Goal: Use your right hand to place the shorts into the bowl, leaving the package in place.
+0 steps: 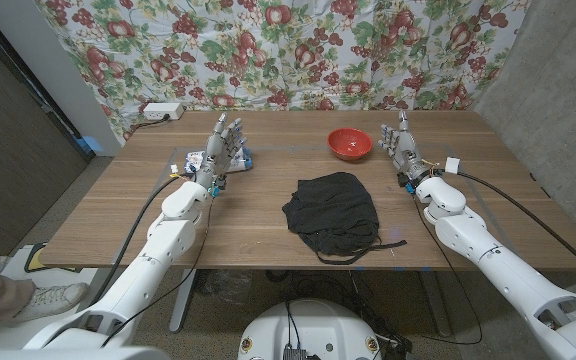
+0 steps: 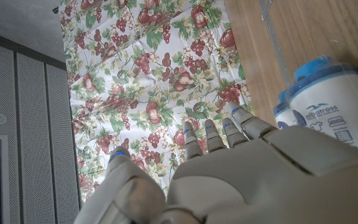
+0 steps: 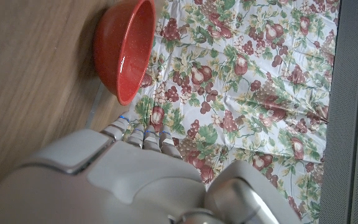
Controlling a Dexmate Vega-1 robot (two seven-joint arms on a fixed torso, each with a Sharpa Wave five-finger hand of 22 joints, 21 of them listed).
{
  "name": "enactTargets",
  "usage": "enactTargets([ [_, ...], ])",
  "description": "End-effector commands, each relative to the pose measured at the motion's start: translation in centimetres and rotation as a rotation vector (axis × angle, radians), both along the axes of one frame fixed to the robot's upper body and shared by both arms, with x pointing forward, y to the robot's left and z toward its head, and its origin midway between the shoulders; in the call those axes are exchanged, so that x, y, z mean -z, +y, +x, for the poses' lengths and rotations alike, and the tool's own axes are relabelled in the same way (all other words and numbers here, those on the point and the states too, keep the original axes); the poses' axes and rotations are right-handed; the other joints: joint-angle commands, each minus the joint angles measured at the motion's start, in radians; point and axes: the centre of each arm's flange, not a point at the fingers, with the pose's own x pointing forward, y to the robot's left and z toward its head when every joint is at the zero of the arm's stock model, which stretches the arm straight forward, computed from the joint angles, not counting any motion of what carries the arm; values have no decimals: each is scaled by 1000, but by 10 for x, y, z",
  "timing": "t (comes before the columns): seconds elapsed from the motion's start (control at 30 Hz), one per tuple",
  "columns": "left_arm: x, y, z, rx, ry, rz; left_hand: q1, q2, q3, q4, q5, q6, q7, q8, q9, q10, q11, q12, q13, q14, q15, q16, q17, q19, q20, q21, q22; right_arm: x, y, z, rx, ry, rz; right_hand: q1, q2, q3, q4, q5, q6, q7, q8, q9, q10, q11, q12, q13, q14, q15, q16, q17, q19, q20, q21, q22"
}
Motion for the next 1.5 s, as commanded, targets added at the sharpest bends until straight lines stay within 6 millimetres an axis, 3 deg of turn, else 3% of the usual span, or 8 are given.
enactTargets([
  [0.03,-1,-3,-3,4,-29,21,11,-1,-4,-4,7,-5,-3,-5,1,-9,-2,-4,3,-13,-29,-4,2,-6,5,-6,2,-2,3,-6,13,-9,-53,11,-3,-2,-6,7,-6,12,1,5,-8,3,-3,3,-11,0,0,4,-11,5,-2,3],
  [0.1,-2,-5,-2,8,-31,32,11,-1,-5,-4,7,-6,-3,-5,1,-12,-1,-5,3,-18,-25,-5,2,-12,15,-8,2,-3,2,-9,21,-13,-73,13,-4,-3,-7,8,-11,12,1,5,-11,3,-4,3,-14,0,0,4,-13,5,-3,3],
  [0.17,-1,-7,-1,8,-33,40,10,-2,-8,-4,8,-1,-16,-5,1,-27,-3,-9,3,-30,-21,-5,2,-26,56,-9,2,-3,2,-12,27,-17,-90,14,-4,-3,-8,8,-14,10,1,5,-13,4,-4,3,-15,0,0,4,-15,7,-3,3],
  [0.23,-1,-9,-1,12,-35,37,10,-2,-8,-4,8,3,-20,-4,1,-32,-5,-11,3,-34,-19,-6,2,-30,62,-10,2,-2,1,-15,34,-18,-102,15,-6,-3,-9,9,-16,9,1,5,-14,5,-3,3,-19,1,-1,4,-17,7,-3,3],
  [0.5,-2,-14,-2,9,-42,45,9,-2,-10,-4,8,-7,-24,-10,0,-36,-6,-11,3,-40,-19,-6,2,-36,68,-9,2,-1,0,-24,48,-18,-134,22,-13,-5,-15,11,-26,3,1,5,-22,5,-4,3,-27,1,-1,4,-26,10,-4,3],
  [0.67,-2,-12,-15,-9,-54,73,9,-3,-12,-4,8,-26,-25,-18,0,-40,-5,-11,3,-49,-15,-6,2,-41,71,-9,2,-2,2,-31,67,-24,-183,27,-14,-4,-19,13,-31,-6,1,5,-21,0,-2,3,-30,-1,-1,3,-28,12,-3,3],
  [0.83,5,-10,-21,-16,-42,58,8,-3,-14,-4,8,-29,-25,-19,0,-43,-4,-11,3,-54,-13,-7,2,-43,72,-8,2,2,5,-35,68,-17,-195,43,-11,0,-28,18,-26,-36,9,4,-12,-24,5,3,-34,-14,1,3,-31,13,-1,3],
  [1.5,17,-2,-29,-29,-36,50,4,-4,-18,-3,8,-24,-15,-16,0,-43,-1,-9,3,-58,-7,-4,2,-44,73,-5,2,5,26,-56,102,-34,-347,60,-11,3,-38,25,-25,-36,12,4,-26,-31,2,3,-56,-24,-3,3,-51,4,-4,3],
])
